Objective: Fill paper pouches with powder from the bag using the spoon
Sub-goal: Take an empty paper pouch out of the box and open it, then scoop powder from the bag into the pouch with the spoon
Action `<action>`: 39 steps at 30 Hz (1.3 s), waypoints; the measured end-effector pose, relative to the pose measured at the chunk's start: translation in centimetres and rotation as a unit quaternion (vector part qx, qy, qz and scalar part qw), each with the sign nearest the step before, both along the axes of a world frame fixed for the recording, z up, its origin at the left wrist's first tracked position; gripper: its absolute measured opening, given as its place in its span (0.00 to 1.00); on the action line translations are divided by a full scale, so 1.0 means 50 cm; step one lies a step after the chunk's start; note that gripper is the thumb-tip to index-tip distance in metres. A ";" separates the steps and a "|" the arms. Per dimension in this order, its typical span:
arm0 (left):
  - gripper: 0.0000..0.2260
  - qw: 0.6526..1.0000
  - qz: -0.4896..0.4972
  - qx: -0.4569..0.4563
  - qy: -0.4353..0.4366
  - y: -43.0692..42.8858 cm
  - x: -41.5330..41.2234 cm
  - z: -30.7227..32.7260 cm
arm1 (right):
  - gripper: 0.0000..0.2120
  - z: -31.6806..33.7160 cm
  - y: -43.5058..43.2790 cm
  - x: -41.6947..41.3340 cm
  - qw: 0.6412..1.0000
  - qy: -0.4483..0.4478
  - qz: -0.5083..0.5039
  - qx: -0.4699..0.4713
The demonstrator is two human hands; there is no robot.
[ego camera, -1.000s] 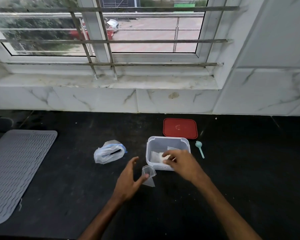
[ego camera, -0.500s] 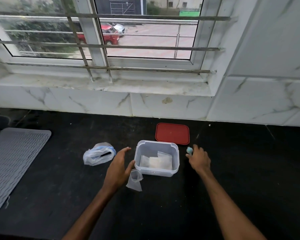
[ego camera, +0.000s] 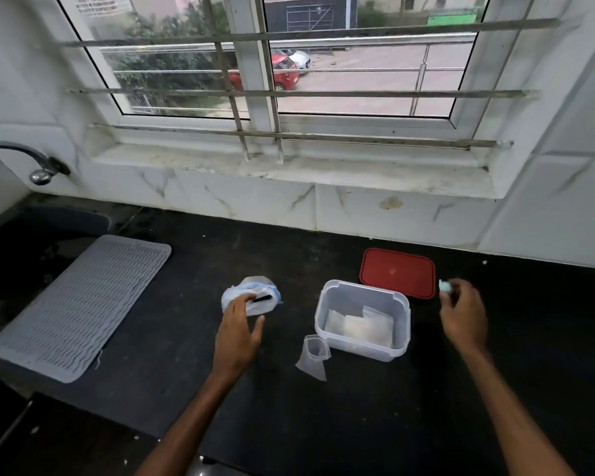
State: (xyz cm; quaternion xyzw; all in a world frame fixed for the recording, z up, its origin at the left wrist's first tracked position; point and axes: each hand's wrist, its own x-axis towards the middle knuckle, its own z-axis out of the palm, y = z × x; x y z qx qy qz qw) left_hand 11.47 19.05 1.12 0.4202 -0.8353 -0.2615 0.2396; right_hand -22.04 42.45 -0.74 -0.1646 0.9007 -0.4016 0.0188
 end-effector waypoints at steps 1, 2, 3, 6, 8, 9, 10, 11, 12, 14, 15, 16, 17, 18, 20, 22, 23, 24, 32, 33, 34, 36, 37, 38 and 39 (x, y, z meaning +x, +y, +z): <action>0.23 1.000 -0.003 -0.018 -0.015 -0.023 0.001 -0.005 | 0.10 0.030 -0.015 0.010 0.997 -0.024 -0.002 -0.072; 0.25 0.999 -0.005 -0.032 -0.036 -0.048 0.000 -0.010 | 0.10 0.063 -0.035 0.026 0.988 -0.060 0.002 -0.142; 0.29 0.997 -0.007 -0.041 -0.061 -0.078 -0.003 -0.018 | 0.10 0.093 -0.059 0.047 0.977 -0.094 0.007 -0.193; 0.35 0.988 -0.016 -0.046 -0.145 -0.152 -0.019 -0.043 | 0.08 0.170 -0.131 0.136 0.951 -0.161 0.072 -0.255; 0.34 0.984 -0.028 -0.022 -0.176 -0.184 -0.031 -0.054 | 0.09 0.188 -0.178 0.208 0.941 -0.199 0.148 -0.231; 0.30 0.983 -0.032 -0.007 -0.179 -0.195 -0.037 -0.059 | 0.10 0.187 -0.202 0.245 0.936 -0.221 0.188 -0.202; 0.25 0.984 -0.034 0.005 -0.175 -0.204 -0.043 -0.062 | 0.11 0.183 -0.227 0.280 0.929 -0.243 0.222 -0.172; 0.19 0.985 -0.035 0.015 -0.168 -0.210 -0.049 -0.063 | 0.12 0.174 -0.249 0.312 0.920 -0.263 0.252 -0.144; 0.16 0.986 -0.039 0.021 -0.161 -0.214 -0.056 -0.061 | 0.12 0.164 -0.270 0.339 0.912 -0.279 0.278 -0.115; 0.11 0.985 -0.054 0.038 -0.162 -0.221 -0.059 -0.051 | 0.11 0.138 -0.311 0.387 0.909 -0.280 0.307 -0.039; 0.09 0.981 -0.063 0.045 -0.175 -0.224 -0.057 -0.043 | 0.10 0.126 -0.330 0.405 0.913 -0.268 0.309 -0.002; 0.07 0.977 -0.074 0.048 -0.193 -0.225 -0.055 -0.035 | 0.08 0.117 -0.347 0.420 0.918 -0.250 0.308 0.026; 0.06 0.974 -0.084 0.052 -0.206 -0.225 -0.051 -0.028 | 0.07 0.110 -0.362 0.432 0.924 -0.224 0.306 0.052; 0.06 0.972 -0.091 0.058 -0.210 -0.228 -0.045 -0.025 | 0.05 0.101 -0.380 0.443 0.929 -0.190 0.305 0.085; 0.06 0.969 -0.101 0.075 -0.214 -0.231 -0.034 -0.026 | 0.06 0.097 -0.408 0.460 0.929 -0.099 0.313 0.170; 0.09 0.965 -0.109 0.091 -0.221 -0.231 -0.027 -0.030 | 0.08 0.091 -0.427 0.468 0.920 -0.021 0.322 0.224; 0.10 0.964 -0.112 0.099 -0.222 -0.233 -0.022 -0.034 | 0.09 0.088 -0.435 0.471 0.915 0.004 0.326 0.236; 0.11 0.962 -0.115 0.109 -0.222 -0.234 -0.019 -0.040 | 0.10 0.084 -0.440 0.473 0.911 0.027 0.331 0.243; 0.12 0.953 -0.101 0.195 -0.209 -0.234 -0.019 -0.067 | 0.14 0.047 -0.464 0.467 0.898 0.033 0.308 0.311; 0.11 0.953 -0.094 0.203 -0.203 -0.233 -0.023 -0.069 | 0.14 0.042 -0.463 0.466 0.901 0.023 0.302 0.311; 0.09 0.953 -0.085 0.211 -0.197 -0.232 -0.026 -0.073 | 0.14 0.037 -0.460 0.465 0.905 0.016 0.293 0.309; 0.07 0.954 -0.067 0.224 -0.186 -0.229 -0.034 -0.079 | 0.13 0.029 -0.450 0.465 0.918 -0.004 0.262 0.299; 0.07 0.955 -0.055 0.232 -0.176 -0.227 -0.038 -0.080 | 0.14 0.025 -0.446 0.466 0.926 -0.020 0.242 0.290; 0.07 0.955 -0.038 0.248 -0.155 -0.224 -0.043 -0.083 | 0.14 0.019 -0.442 0.465 0.933 -0.037 0.223 0.280; 0.07 0.954 -0.019 0.274 -0.123 -0.220 -0.046 -0.085 | 0.14 0.015 -0.441 0.467 0.939 -0.056 0.206 0.271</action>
